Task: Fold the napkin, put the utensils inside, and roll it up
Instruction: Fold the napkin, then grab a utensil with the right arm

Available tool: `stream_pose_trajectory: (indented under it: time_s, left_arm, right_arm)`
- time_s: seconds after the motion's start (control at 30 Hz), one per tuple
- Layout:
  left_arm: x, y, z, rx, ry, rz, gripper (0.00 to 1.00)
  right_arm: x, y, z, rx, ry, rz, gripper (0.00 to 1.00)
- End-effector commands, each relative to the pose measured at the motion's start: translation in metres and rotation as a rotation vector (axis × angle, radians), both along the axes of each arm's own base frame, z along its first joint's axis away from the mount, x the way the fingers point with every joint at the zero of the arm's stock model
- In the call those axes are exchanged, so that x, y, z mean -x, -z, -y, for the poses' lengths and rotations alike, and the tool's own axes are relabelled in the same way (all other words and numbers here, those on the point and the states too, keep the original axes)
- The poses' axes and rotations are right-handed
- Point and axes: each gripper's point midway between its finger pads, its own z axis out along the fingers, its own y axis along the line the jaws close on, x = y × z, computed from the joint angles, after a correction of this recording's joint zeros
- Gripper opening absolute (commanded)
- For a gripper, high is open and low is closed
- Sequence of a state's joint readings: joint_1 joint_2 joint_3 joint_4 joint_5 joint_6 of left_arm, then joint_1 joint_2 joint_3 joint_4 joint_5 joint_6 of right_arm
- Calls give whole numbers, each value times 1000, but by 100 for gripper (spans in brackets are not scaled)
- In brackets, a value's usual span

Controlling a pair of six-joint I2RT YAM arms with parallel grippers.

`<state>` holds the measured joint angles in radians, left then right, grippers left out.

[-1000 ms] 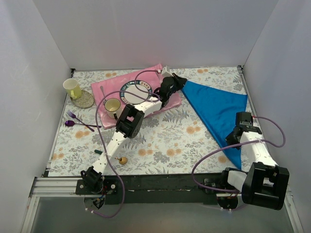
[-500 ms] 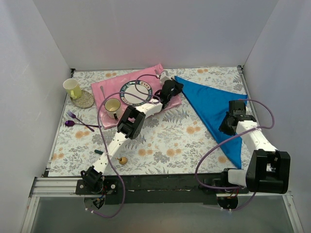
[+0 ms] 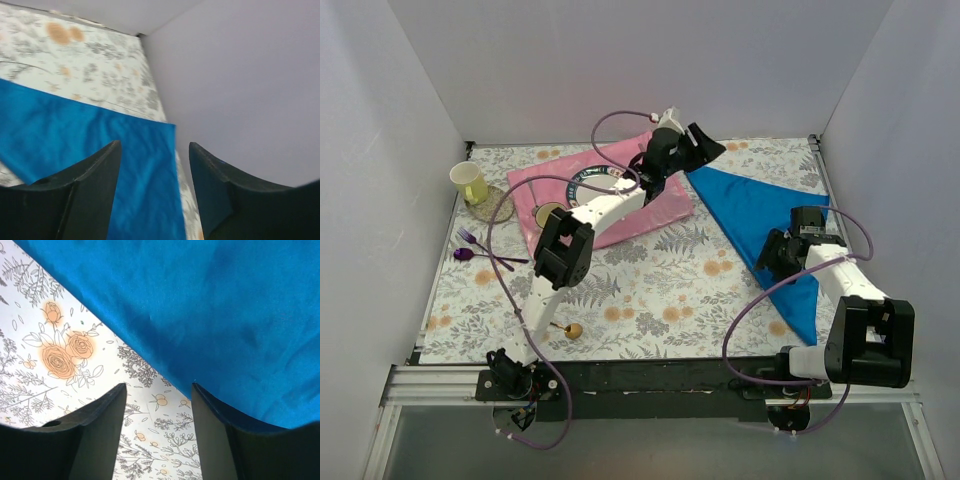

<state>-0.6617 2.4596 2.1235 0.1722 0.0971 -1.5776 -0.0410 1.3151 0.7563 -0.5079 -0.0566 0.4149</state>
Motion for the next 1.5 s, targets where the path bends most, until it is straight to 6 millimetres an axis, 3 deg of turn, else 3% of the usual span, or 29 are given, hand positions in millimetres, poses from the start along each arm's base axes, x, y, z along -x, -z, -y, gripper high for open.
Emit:
stream_pose_trajectory:
  time_s: [0.0, 0.1, 0.13, 0.2, 0.23, 0.27, 0.3, 0.33, 0.4, 0.43, 0.5, 0.53, 0.57, 0.6, 0.63, 0.67, 0.73, 0.83, 0.9, 0.93, 1.03, 1.1, 1.23, 1.37, 1.47]
  left_arm:
    - [65, -96, -9, -2, 185, 38, 59]
    - [87, -97, -37, -138, 163, -21, 60]
    - [91, -98, -48, -168, 138, -43, 61]
    - [106, -102, -85, -246, 70, -88, 61]
    - [110, -104, -99, -270, 36, -94, 62]
    - [115, -78, -125, -337, -14, -159, 63]
    - [120, -114, -159, -331, -132, -105, 64]
    - [124, -111, -180, -355, -189, -114, 67]
    - [138, -119, -251, -420, -404, -115, 72]
    - [144, -121, -276, -442, -481, -122, 73]
    - [161, -98, -326, -519, -603, -216, 78]
    - [173, -108, -350, -503, -672, -218, 79]
    - [182, -98, -373, -533, -720, -269, 81]
    - [192, -89, -387, -554, -755, -298, 82]
    - [203, -95, -404, -537, -818, -297, 82]
    - [213, -91, -418, -553, -854, -317, 82]
    - [229, -94, -439, -545, -925, -309, 83]
    - [234, -102, -450, -528, -969, -277, 82]
    - [231, -108, -450, -507, -978, -265, 82]
    - [229, -112, -449, -494, -979, -263, 81]
    - [221, -106, -441, -486, -962, -289, 81]
    - [216, -100, -434, -474, -936, -304, 81]
    - [212, -95, -424, -441, -903, -320, 80]
    - [212, -98, -421, -420, -890, -320, 79]
    - [216, -107, -426, -417, -909, -304, 79]
  right_arm:
    - [-5, -13, 2, 35, -61, 38, 60]
    - [-25, -38, -32, 68, -245, 180, 61]
    - [-23, -42, -55, 87, -344, 190, 62]
    - [-26, -42, -77, 102, -418, 189, 64]
    - [-29, -51, -100, 94, -485, 219, 64]
    - [-33, -49, -113, 91, -519, 221, 65]
    - [-35, -53, -127, 87, -564, 237, 66]
    - [-36, -69, -161, 77, -655, 292, 67]
    - [-41, -71, -189, 141, -746, 323, 73]
    - [-31, -77, -220, 131, -839, 349, 74]
    - [-31, -85, -265, 86, -940, 370, 75]
    - [-16, -73, -293, 47, -1028, 342, 75]
    - [-6, -86, -323, -52, -1099, 361, 74]
    - [2, -86, -339, -98, -1131, 349, 73]
    - [26, -72, -363, -158, -1201, 291, 73]
    - [33, -79, -382, -198, -1229, 300, 73]
    - [72, -67, -412, -291, -1294, 230, 71]
    - [112, -50, -428, -395, -1309, 124, 64]
    - [131, -33, -424, -431, -1303, 58, 63]
    - [140, -36, -431, -505, -1298, 37, 63]
    - [157, -22, -428, -541, -1251, -70, 63]
    - [163, -22, -430, -569, -1238, -83, 63]
    - [169, -3, -429, -584, -1099, -209, 61]
    - [167, 15, -428, -528, -909, -343, 49]
    - [161, 21, -424, -504, -810, -343, 49]
